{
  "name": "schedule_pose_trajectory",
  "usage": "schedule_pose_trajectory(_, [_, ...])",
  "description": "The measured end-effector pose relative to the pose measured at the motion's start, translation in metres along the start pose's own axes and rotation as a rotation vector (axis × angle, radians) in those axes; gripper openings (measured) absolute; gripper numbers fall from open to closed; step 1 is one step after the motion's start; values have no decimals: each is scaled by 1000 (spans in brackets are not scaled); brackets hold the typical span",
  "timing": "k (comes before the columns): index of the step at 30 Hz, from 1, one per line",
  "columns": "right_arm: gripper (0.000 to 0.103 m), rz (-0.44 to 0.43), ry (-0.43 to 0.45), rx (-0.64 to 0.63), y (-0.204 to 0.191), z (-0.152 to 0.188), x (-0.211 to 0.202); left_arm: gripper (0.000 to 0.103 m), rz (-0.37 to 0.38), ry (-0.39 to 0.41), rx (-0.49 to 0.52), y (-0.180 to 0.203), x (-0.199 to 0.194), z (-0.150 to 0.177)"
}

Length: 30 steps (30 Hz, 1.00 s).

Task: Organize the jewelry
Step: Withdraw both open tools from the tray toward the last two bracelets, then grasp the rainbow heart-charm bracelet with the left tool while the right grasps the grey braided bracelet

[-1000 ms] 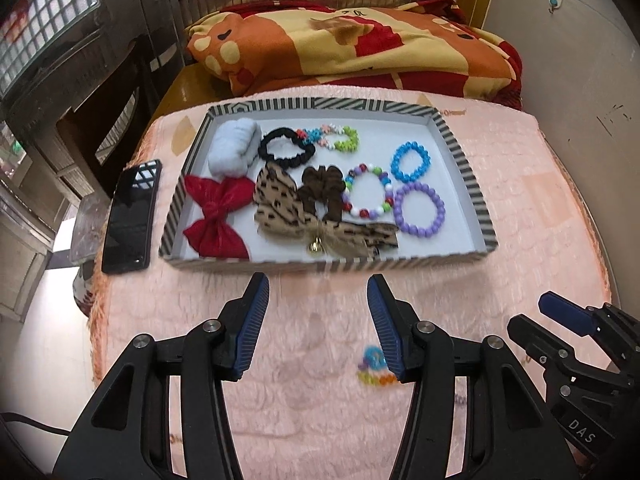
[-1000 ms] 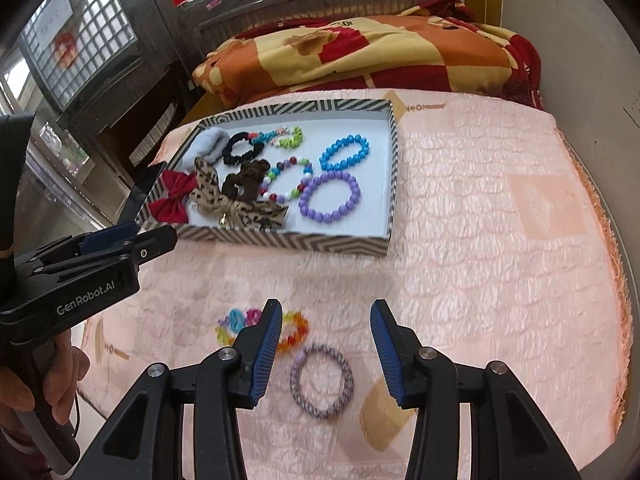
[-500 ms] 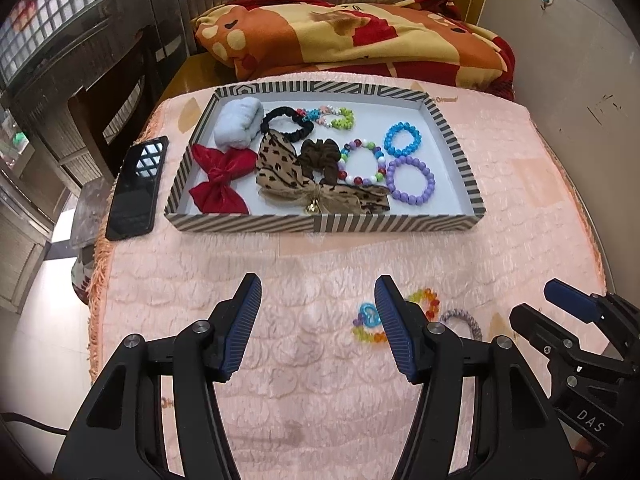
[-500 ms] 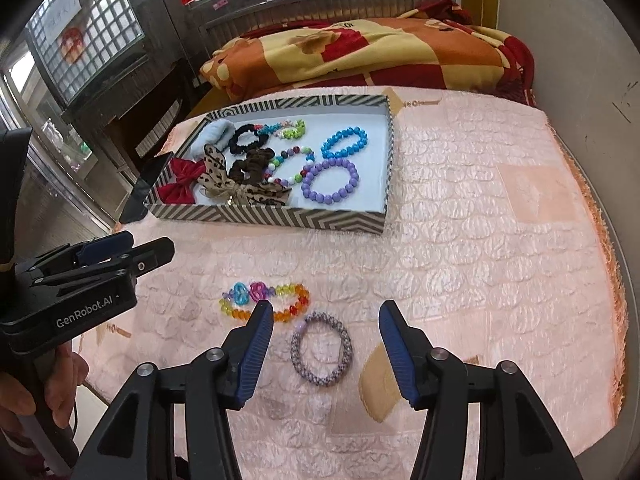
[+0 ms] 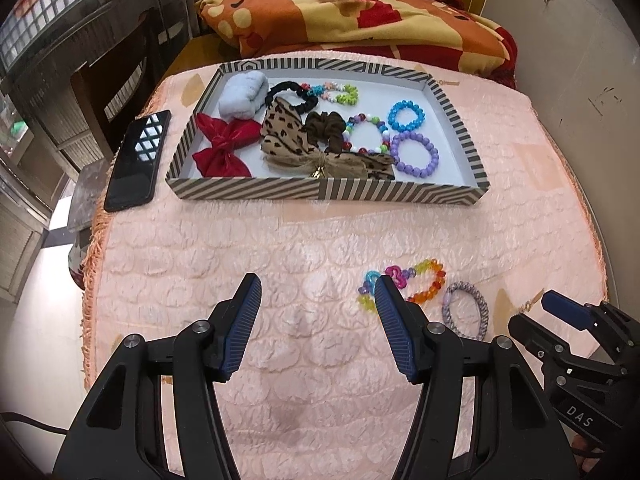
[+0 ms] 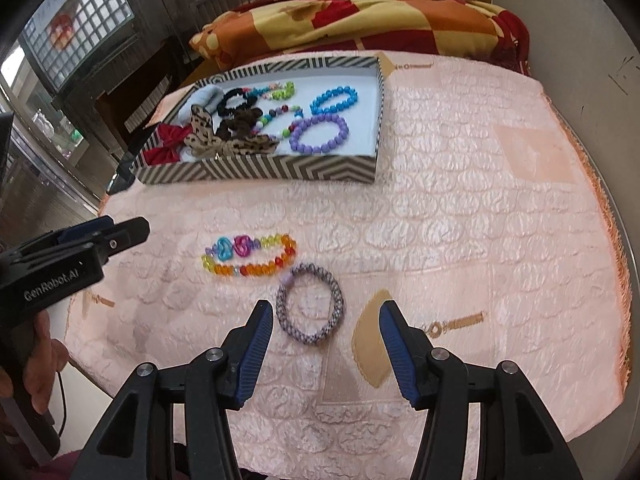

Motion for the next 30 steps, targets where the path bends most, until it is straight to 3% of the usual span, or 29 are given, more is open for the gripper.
schedule_pose_trajectory(14, [53,33,-40,43,24,10,28,59,81,-72,-45,-6,19,21])
schedule_pose_trajectory(25, [53,118,-13,-42,17,1,60,59,104,-132,-11,6,36,24])
schedule_pose_trajectory(27, [44,131,-3,-55,20,1,59,59,106,-137,-13,7,40,23])
schedule_pose_trajectory(30, [42,151,-1,-48,30,0,58,59,107,-146,-20,7,46,20])
Point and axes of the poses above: each gripper's, at about its wrist camera, not at the fingertips, and x roughly the way its jaws point, y to its right, z to its underside, the point moved 7 cm from there along x, roughly the way its jaws point, and after that the axes turned 14 degrees about x, right-handed, at the moved point
